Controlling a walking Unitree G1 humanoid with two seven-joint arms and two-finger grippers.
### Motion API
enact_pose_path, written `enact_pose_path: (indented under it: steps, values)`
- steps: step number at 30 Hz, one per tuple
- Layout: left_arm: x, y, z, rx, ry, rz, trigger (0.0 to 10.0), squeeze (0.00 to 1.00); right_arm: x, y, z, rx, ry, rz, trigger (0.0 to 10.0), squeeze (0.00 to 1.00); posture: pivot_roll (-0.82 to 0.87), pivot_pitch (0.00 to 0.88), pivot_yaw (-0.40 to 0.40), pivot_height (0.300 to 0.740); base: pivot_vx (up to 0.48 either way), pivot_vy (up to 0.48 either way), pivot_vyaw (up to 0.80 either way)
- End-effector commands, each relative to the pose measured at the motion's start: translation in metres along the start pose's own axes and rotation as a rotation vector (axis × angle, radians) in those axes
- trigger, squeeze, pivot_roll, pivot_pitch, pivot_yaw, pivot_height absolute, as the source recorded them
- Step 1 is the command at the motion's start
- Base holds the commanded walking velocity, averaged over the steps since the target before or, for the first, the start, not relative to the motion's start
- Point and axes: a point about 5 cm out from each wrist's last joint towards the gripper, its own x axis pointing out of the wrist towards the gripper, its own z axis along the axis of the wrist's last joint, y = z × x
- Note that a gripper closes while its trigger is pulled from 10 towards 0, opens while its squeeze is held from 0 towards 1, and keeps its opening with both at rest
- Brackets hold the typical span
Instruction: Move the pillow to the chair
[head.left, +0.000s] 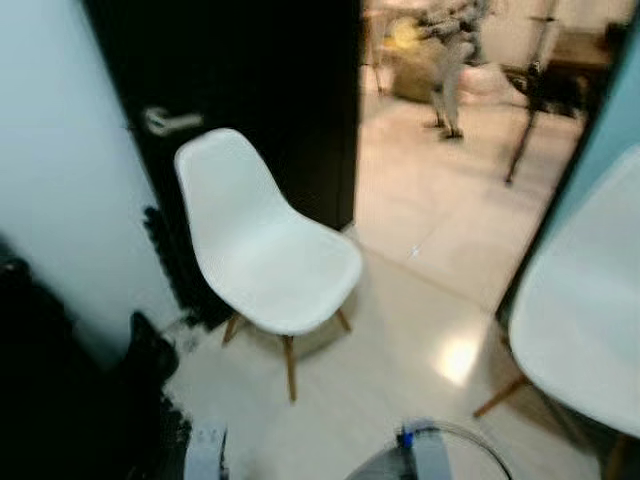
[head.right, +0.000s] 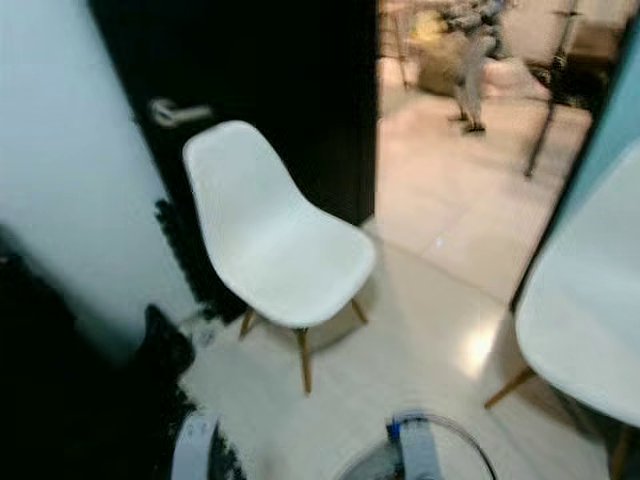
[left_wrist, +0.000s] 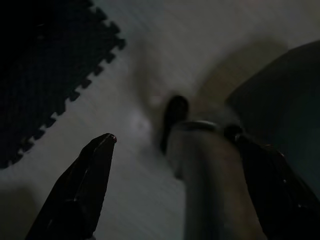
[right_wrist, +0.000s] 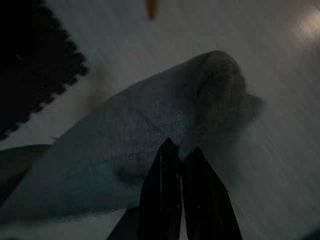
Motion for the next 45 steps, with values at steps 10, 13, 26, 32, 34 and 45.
enact_pose_path:
  steps: [10, 13, 26, 32, 34, 45]
  values:
    - [0.0, -0.008, -0.006, -0.035, 0.004, -0.019, 10.0, 0.0, 0.0, -0.007, 0.011, -0.034, -0.04, -0.059, 10.0, 0.0, 0.01, 0.0, -0.019, 0.74, 0.0, 0.0, 0.42]
    - [0.0, -0.009, -0.007, -0.034, 0.0, -0.022, 10.0, 0.0, 0.001, -0.011, 0.015, -0.035, -0.046, -0.089, 10.0, 0.0, 0.01, 0.0, -0.023, 0.74, 0.164, 0.0, 0.0]
    - [0.002, -0.014, 0.003, -0.035, -0.031, -0.048, 10.0, 0.0, 0.003, -0.011, 0.038, 0.015, -0.119, -0.09, 10.0, 0.0, 0.01, 0.0, -0.022, 0.74, 0.333, 0.0, 0.0]
    - [0.002, -0.015, 0.005, -0.031, -0.036, -0.053, 10.0, 0.0, 0.004, -0.009, 0.041, 0.031, -0.132, -0.078, 10.0, 0.0, 0.0, 0.0, -0.018, 0.74, 0.388, 0.0, 0.0]
    - [0.002, -0.014, 0.006, -0.03, -0.038, -0.056, 10.0, 0.0, 0.004, -0.009, 0.047, 0.056, -0.153, -0.066, 10.0, 0.0, 0.0, 0.0, -0.017, 0.74, 0.48, 0.0, 0.0]
    - [0.002, -0.016, 0.004, -0.025, -0.032, -0.068, 10.0, 0.0, 0.003, -0.002, 0.098, 0.24, -0.365, 0.081, 10.0, 0.0, 0.0, 0.0, -0.021, 0.74, 0.48, 0.0, 0.0]
